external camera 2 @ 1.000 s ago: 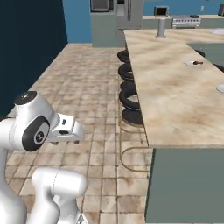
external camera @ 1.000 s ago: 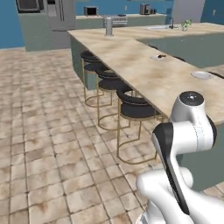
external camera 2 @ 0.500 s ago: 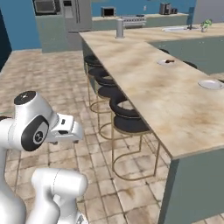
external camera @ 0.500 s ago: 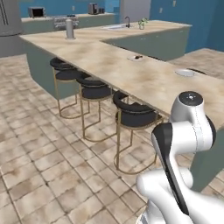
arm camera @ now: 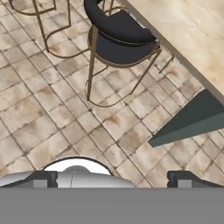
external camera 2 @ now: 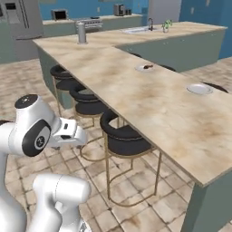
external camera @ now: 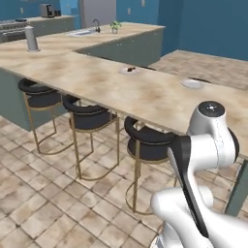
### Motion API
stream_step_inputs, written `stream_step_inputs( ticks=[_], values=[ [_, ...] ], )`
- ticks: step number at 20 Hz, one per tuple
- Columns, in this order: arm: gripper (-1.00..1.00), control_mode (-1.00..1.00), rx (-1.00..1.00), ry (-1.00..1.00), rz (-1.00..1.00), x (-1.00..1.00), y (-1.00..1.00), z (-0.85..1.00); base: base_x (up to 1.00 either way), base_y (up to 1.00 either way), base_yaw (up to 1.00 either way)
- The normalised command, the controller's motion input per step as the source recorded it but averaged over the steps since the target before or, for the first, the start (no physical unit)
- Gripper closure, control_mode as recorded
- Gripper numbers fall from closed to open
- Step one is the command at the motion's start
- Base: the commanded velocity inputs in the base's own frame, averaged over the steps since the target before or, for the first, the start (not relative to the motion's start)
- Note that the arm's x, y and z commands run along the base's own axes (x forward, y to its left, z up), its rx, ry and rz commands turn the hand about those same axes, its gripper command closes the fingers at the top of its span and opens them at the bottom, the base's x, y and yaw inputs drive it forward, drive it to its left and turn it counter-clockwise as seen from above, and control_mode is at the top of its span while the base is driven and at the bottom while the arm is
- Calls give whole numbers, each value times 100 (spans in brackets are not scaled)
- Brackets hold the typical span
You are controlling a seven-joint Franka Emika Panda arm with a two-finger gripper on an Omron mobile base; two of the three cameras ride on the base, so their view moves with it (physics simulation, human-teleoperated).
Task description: Take the chicken drumsticks from the pan and place one on each plate on the dining counter.
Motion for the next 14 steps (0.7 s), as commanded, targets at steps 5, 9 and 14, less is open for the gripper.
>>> stream_step_inputs(
  ticks=[5, 9, 14],
  values=[
    [-100, 100, 0, 0, 0, 0, 0, 0, 70, 100, -35],
    [-100, 100, 0, 0, 0, 0, 0, 0, 48, 100, -19],
    [-100, 100, 0, 0, 0, 0, 0, 0, 41, 100, 0]
  ],
)
